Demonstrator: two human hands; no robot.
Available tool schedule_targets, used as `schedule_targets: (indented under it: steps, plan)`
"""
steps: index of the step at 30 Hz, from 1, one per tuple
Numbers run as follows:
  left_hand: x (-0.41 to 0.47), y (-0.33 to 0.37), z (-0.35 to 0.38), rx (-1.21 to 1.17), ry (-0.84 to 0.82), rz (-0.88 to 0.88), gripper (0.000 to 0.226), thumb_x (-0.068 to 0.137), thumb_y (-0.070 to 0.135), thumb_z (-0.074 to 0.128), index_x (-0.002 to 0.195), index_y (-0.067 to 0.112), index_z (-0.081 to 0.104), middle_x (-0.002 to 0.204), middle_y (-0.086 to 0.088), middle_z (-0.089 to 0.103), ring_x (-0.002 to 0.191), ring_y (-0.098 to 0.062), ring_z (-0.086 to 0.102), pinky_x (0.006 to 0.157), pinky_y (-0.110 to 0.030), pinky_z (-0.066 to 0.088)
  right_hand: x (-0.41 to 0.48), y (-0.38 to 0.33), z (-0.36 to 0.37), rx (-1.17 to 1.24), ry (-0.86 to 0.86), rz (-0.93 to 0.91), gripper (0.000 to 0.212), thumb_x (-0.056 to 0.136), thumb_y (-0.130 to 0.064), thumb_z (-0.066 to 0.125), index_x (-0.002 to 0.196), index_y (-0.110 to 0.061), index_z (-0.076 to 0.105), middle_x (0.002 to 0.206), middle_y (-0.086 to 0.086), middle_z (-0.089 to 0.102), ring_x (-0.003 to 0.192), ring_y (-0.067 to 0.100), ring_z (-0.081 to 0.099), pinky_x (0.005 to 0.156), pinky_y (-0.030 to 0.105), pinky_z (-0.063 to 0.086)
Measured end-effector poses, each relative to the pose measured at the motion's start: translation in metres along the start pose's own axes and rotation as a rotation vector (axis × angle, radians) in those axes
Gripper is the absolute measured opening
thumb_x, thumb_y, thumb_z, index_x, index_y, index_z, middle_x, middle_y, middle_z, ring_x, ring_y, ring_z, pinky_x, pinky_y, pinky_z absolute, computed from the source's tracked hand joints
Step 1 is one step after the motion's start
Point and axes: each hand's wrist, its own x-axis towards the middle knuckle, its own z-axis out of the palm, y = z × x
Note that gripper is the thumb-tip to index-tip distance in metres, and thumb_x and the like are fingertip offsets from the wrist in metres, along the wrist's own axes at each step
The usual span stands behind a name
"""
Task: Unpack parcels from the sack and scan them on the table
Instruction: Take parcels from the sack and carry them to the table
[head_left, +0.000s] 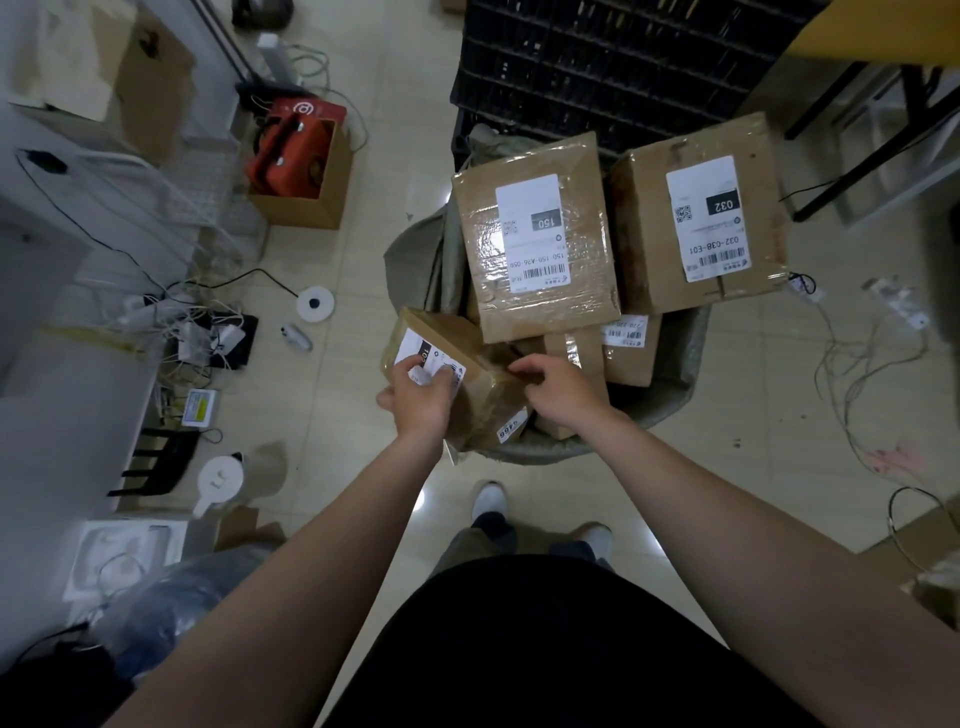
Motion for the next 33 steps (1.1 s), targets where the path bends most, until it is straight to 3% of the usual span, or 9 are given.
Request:
schedule_targets:
  steps: [2, 4, 6, 8, 13, 20, 24, 28, 33]
  plan:
    - [-0.001, -0.001, -0.002, -0.119, -0.028, -0.105, 0.073, 0.088, 0.037, 0.078, 0.147, 0.026, 0.037, 0.144, -0.007, 0.042, 0.108, -0.027, 0.060, 0.106, -0.051, 0.050, -0.001, -0.002, 0.001, 0.007, -0.014, -0.010, 0.045, 0.091, -0.004, 0.057, 0.126, -0.028, 0.070, 0.127, -0.006, 0.070, 0.115, 0.013, 0.064, 0.101, 0.030, 0.050]
    - [-0.004, -0.005, -0.004, -0.241, -0.062, -0.213, 0.083, 0.086, 0.036, 0.082, 0.149, 0.019, 0.031, 0.132, -0.005, 0.055, 0.119, -0.032, 0.060, 0.106, -0.053, 0.051, -0.002, -0.008, 0.001, 0.054, -0.019, -0.020, 0.046, 0.088, -0.002, 0.057, 0.122, -0.029, 0.074, 0.115, -0.011, 0.071, 0.107, 0.008, 0.065, 0.090, 0.017, 0.050]
    - [-0.008, -0.011, -0.005, -0.289, -0.106, -0.244, 0.071, 0.086, 0.036, 0.082, 0.142, 0.014, 0.044, 0.126, -0.005, 0.063, 0.115, -0.030, 0.064, 0.101, -0.051, 0.055, -0.005, -0.015, -0.001, 0.105, -0.009, -0.035, 0.049, 0.087, 0.000, 0.055, 0.119, -0.030, 0.077, 0.106, -0.017, 0.070, 0.096, 0.000, 0.064, 0.072, 0.002, 0.043]
    - [-0.013, -0.020, -0.008, -0.302, -0.135, -0.231, 0.050, 0.089, 0.036, 0.080, 0.130, 0.015, 0.059, 0.123, -0.006, 0.070, 0.109, -0.028, 0.068, 0.094, -0.047, 0.059, -0.011, -0.020, -0.005, 0.114, -0.010, -0.071, 0.049, 0.088, 0.000, 0.055, 0.117, -0.031, 0.078, 0.099, -0.018, 0.065, 0.089, -0.004, 0.061, 0.065, -0.001, 0.039]
    - [-0.026, -0.036, -0.018, -0.364, -0.158, -0.278, 0.029, 0.094, 0.037, 0.074, 0.113, 0.016, 0.070, 0.107, -0.005, 0.076, 0.097, -0.027, 0.073, 0.082, -0.043, 0.064, -0.032, -0.027, -0.022, 0.206, -0.056, -0.161, 0.046, 0.089, -0.004, 0.064, 0.103, -0.046, 0.078, 0.092, -0.010, 0.061, 0.087, 0.001, 0.061, 0.079, 0.016, 0.044]
    - [-0.035, -0.035, -0.018, -0.371, -0.189, -0.331, 0.021, 0.094, 0.037, 0.073, 0.099, 0.016, 0.071, 0.095, -0.011, 0.078, 0.090, -0.031, 0.075, 0.072, -0.043, 0.065, -0.046, -0.031, -0.043, 0.242, -0.102, -0.240, 0.045, 0.087, -0.006, 0.073, 0.097, -0.049, 0.079, 0.101, -0.005, 0.069, 0.097, 0.006, 0.067, 0.084, 0.016, 0.051]
    - [-0.032, -0.039, -0.013, -0.250, -0.205, -0.306, 0.019, 0.103, 0.034, 0.060, 0.110, 0.017, 0.065, 0.115, -0.012, 0.071, 0.103, -0.032, 0.069, 0.078, -0.044, 0.062, -0.045, -0.020, -0.035, 0.202, -0.109, -0.200, 0.045, 0.089, -0.001, 0.070, 0.104, -0.043, 0.076, 0.115, -0.001, 0.069, 0.106, 0.015, 0.067, 0.092, 0.025, 0.052]
    - [-0.019, -0.030, -0.017, -0.177, -0.299, -0.372, 0.031, 0.105, 0.036, 0.054, 0.127, 0.016, 0.061, 0.113, -0.011, 0.070, 0.099, -0.032, 0.069, 0.078, -0.048, 0.063, -0.042, -0.017, -0.024, 0.195, -0.079, -0.211, 0.048, 0.086, -0.001, 0.067, 0.111, -0.042, 0.073, 0.128, -0.001, 0.063, 0.115, 0.010, 0.063, 0.091, 0.020, 0.051]
    - [-0.013, -0.025, -0.020, -0.036, -0.344, -0.360, 0.036, 0.104, 0.044, 0.050, 0.124, 0.016, 0.060, 0.108, -0.011, 0.067, 0.096, -0.031, 0.067, 0.081, -0.047, 0.059, -0.037, -0.012, -0.018, 0.145, -0.068, -0.138, 0.048, 0.086, -0.003, 0.063, 0.120, -0.037, 0.071, 0.129, -0.005, 0.065, 0.115, 0.010, 0.063, 0.096, 0.029, 0.055]
